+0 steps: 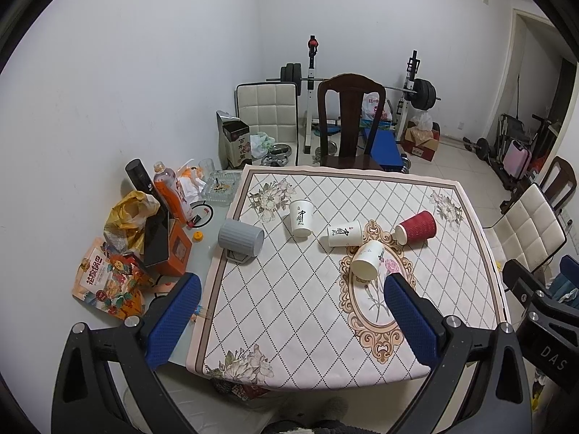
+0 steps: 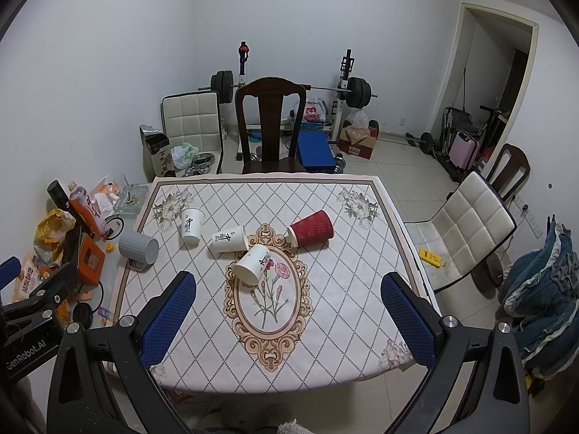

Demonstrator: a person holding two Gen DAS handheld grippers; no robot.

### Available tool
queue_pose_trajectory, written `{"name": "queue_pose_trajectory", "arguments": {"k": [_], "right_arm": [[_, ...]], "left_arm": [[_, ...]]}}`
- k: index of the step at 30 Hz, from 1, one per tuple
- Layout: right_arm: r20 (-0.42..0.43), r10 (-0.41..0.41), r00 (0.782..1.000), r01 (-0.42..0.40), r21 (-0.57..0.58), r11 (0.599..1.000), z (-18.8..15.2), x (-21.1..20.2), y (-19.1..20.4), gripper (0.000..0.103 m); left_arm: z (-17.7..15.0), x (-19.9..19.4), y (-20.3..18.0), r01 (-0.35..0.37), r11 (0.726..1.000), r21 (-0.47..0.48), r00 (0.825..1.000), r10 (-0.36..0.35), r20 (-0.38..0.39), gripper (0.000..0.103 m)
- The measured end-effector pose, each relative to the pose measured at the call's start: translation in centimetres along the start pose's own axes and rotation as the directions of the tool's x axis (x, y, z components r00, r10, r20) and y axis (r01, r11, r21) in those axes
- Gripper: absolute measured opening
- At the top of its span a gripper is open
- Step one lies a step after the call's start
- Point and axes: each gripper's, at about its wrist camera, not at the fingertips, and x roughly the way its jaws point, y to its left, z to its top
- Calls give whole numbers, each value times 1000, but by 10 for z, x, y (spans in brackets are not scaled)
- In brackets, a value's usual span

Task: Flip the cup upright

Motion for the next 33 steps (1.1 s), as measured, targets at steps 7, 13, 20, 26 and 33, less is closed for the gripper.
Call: {"name": "queue_pose_trajectory", "arguments": {"k": [7,13,20,26,33], "right_arm": [[0,1,1000,-1,-1,1000,0,1,0,103],[-3,4,1000,-4,-6,1000,0,1,2,103],[-12,28,1000,-28,-19,999,0,7,-3,103],[-101,78,992,-79,-3,997,-1,61,-3,103],[-345,128,930,-148,-30,989,-38,189,50,103]], "left_arm": [[-1,0,0,0,1000,-1,1000,0,0,103],[-1,1,0,-3,1000,-8,1000,3,-5,103],[-1,12,-6,-27,999,-35,999,26,-22,103],[-6,57,15,-93,988,-126,990,78,-120,103],[-41,158,79,-206,936,-287,922,87,-377,103]]}}
